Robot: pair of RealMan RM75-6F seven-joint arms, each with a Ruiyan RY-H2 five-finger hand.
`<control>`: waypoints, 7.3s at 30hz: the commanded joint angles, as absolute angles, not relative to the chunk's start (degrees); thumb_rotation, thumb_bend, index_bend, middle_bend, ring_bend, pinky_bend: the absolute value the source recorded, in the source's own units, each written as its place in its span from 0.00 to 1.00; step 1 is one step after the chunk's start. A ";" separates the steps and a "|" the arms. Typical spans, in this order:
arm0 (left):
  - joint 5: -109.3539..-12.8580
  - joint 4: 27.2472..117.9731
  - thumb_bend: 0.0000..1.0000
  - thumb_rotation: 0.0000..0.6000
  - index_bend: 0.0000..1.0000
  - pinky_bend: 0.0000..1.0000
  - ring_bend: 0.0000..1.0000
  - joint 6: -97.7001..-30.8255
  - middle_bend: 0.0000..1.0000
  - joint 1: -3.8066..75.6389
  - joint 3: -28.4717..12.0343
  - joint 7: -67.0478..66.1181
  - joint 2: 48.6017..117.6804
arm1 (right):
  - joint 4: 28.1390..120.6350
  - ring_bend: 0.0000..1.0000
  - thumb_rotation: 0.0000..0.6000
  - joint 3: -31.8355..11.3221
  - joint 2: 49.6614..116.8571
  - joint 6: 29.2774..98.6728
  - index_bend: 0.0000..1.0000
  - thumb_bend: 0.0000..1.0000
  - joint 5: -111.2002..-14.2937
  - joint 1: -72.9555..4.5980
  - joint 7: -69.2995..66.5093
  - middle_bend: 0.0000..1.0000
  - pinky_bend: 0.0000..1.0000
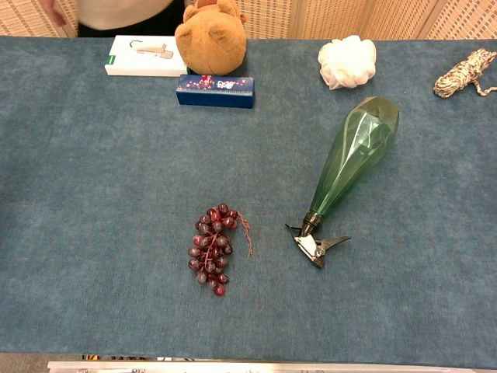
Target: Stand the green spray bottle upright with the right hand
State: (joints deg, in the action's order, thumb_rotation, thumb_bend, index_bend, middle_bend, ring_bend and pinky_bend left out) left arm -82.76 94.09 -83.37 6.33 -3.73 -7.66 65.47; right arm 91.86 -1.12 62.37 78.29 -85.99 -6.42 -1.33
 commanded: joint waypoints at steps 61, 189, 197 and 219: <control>-80.27 94.40 0.11 1.00 0.48 0.57 0.45 -85.23 0.47 3.60 -2.99 -9.96 64.23 | 96.96 0.07 1.00 -4.82 67.00 46.54 0.26 0.00 -89.63 -35.26 27.17 0.15 0.14; -74.04 99.41 0.11 1.00 0.56 0.57 0.45 -83.70 0.47 2.45 -3.34 -14.32 60.03 | 53.44 0.39 1.00 1.54 94.86 68.46 0.51 0.00 -91.64 -28.65 -78.27 0.48 0.45; -74.04 99.37 0.11 1.00 0.56 0.57 0.45 -83.67 0.47 2.46 -3.30 -14.44 60.09 | 50.66 0.28 1.00 2.94 95.26 68.62 0.34 0.00 -93.31 -28.94 -79.91 0.35 0.43; -73.90 99.33 0.11 1.00 0.56 0.57 0.45 -83.37 0.47 2.60 -3.27 -14.50 60.11 | 51.59 0.06 1.00 3.51 93.65 71.02 0.00 0.00 -94.39 -28.90 -78.16 0.05 0.27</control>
